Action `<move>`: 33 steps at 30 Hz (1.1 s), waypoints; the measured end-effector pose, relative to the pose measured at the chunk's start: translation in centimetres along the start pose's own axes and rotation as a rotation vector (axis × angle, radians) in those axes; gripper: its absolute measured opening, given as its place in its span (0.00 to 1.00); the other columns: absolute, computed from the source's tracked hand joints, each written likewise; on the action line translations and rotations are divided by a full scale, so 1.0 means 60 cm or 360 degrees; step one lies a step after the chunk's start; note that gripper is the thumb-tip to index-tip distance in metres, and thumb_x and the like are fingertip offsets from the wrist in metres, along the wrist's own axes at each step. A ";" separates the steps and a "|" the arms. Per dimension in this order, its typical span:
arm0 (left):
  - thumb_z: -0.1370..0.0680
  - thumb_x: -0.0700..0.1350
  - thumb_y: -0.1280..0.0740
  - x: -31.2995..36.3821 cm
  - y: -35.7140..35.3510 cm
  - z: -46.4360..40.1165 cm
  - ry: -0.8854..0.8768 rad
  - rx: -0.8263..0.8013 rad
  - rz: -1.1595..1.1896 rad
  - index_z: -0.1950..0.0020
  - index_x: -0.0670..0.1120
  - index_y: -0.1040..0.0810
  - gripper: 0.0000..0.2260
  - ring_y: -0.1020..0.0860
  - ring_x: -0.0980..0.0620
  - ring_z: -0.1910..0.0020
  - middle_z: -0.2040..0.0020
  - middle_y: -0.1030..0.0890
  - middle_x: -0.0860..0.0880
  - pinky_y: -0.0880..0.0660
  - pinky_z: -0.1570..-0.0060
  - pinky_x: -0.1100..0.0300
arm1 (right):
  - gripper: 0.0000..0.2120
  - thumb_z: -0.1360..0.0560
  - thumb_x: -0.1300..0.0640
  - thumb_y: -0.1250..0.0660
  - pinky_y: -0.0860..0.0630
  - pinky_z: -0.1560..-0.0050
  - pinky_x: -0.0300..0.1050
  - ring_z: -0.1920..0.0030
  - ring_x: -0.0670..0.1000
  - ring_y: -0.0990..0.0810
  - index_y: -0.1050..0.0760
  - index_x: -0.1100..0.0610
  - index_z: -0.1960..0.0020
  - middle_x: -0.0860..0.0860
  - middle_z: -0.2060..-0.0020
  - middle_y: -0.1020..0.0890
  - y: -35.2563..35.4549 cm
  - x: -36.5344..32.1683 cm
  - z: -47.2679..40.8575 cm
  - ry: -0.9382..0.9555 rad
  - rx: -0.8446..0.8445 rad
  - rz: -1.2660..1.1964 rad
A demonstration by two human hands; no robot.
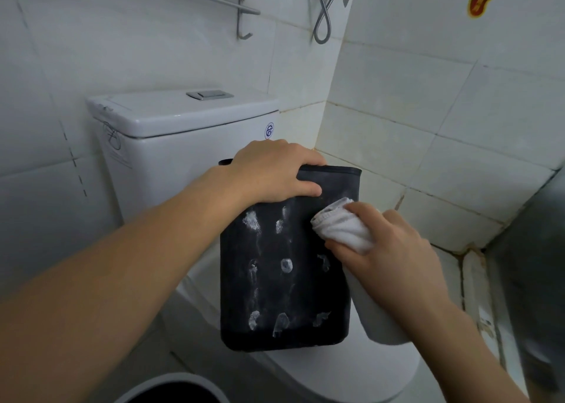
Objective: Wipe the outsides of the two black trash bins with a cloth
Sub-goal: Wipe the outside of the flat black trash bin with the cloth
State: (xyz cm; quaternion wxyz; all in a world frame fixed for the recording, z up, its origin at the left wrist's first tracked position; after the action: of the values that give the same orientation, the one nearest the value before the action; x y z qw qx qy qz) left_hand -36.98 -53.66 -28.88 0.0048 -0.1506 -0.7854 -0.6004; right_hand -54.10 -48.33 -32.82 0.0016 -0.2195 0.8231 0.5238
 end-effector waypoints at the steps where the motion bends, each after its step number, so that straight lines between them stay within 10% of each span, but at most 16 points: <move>1: 0.25 0.65 0.34 0.000 -0.001 0.000 0.0000 -0.0002 0.0000 0.33 0.68 0.29 0.21 0.24 0.47 0.40 0.38 0.21 0.54 0.30 0.47 0.55 | 0.24 0.31 0.32 0.35 0.36 0.63 0.45 0.55 0.55 0.22 0.31 0.36 0.37 0.45 0.56 0.27 0.001 0.001 -0.003 -0.0013 0.0004 -0.0010; 33: 0.20 0.53 0.37 0.003 -0.003 0.002 -0.0034 -0.0254 0.0085 0.28 0.69 0.33 0.22 0.29 0.54 0.34 0.30 0.27 0.62 0.32 0.37 0.56 | 0.18 0.31 0.39 0.29 0.46 0.75 0.38 0.73 0.53 0.34 0.25 0.40 0.43 0.48 0.61 0.29 0.014 -0.018 0.003 0.0111 0.0122 0.0382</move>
State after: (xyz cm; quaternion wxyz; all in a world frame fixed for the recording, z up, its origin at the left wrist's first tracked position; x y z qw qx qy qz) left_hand -37.19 -53.55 -29.05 0.0005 -0.1779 -0.7307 -0.6591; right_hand -53.48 -47.48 -31.94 -0.0814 -0.1372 0.8624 0.4804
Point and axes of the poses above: each hand's wrist, its own z-axis away from the middle knuckle, its own y-axis out of the back of the hand, x = y × z, the point moved 10 cm from there along -z, towards the middle knuckle
